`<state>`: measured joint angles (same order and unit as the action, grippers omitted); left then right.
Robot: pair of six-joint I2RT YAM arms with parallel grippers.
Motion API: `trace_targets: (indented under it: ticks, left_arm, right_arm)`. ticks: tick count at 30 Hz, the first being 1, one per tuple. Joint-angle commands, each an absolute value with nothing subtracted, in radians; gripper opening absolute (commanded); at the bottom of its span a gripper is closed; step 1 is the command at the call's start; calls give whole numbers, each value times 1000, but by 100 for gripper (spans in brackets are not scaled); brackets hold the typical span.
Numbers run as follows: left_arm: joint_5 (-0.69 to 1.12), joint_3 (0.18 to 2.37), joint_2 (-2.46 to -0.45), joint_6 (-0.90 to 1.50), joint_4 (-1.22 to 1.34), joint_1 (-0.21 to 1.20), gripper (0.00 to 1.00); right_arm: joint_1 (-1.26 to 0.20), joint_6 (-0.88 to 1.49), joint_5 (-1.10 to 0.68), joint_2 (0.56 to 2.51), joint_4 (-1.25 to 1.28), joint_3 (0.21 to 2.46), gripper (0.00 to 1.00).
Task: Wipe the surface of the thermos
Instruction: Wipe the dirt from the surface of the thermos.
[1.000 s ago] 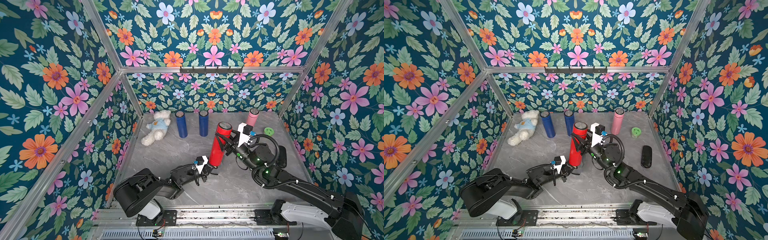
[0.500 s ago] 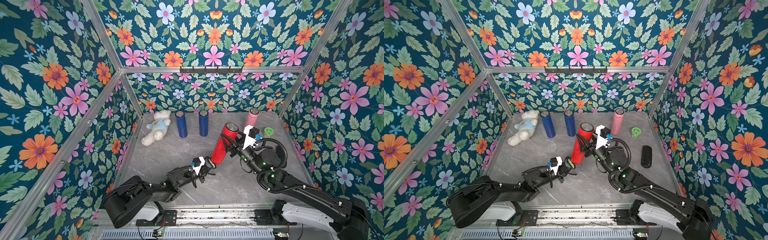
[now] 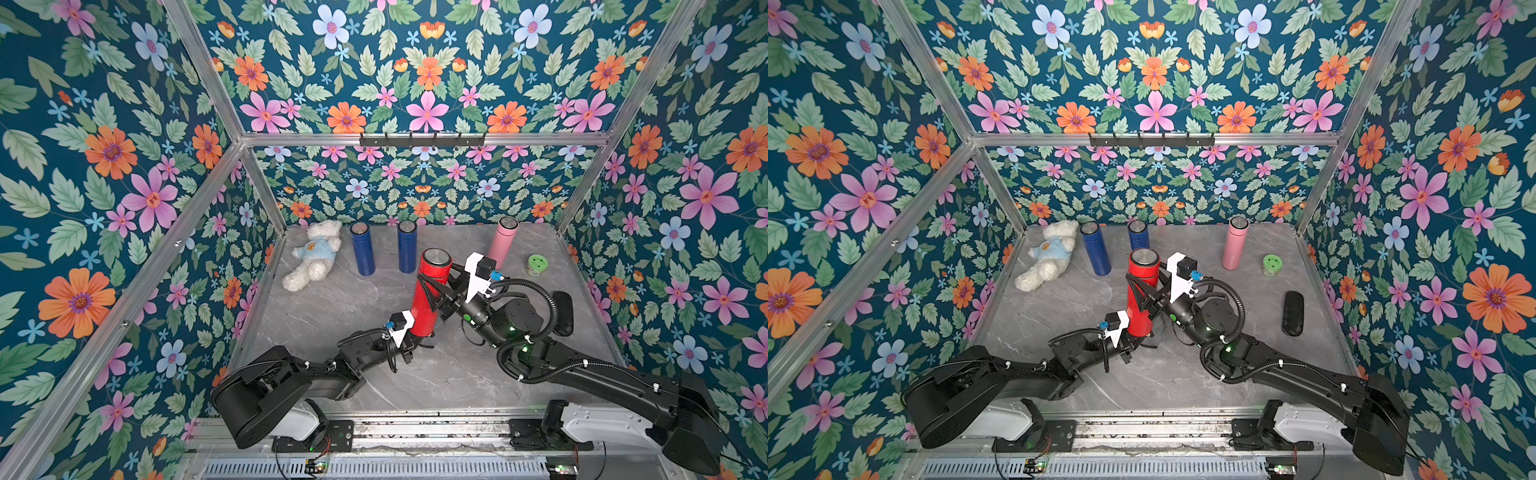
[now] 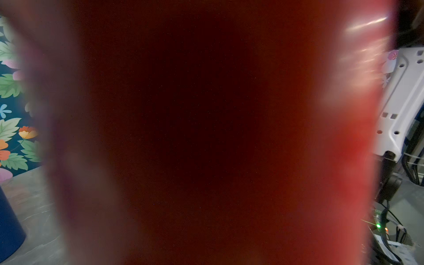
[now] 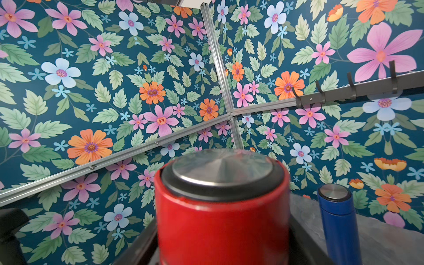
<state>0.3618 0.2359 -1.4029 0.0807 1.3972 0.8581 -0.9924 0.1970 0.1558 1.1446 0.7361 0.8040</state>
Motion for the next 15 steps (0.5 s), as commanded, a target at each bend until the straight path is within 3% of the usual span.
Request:
trace_targets:
  ticks: [1, 8, 15]
  left_arm:
    - [347, 241, -1371, 87, 1660, 859, 0]
    - [336, 213, -1273, 72, 1582, 859, 0]
    - [322, 207, -1207, 52, 1521, 858, 0]
  right_arm:
    - [-1004, 191, 161, 1150, 586, 796, 0]
    - [-1005, 17, 354, 1063, 464, 750, 0]
    - [-1005, -40, 403, 1023, 427, 736, 0]
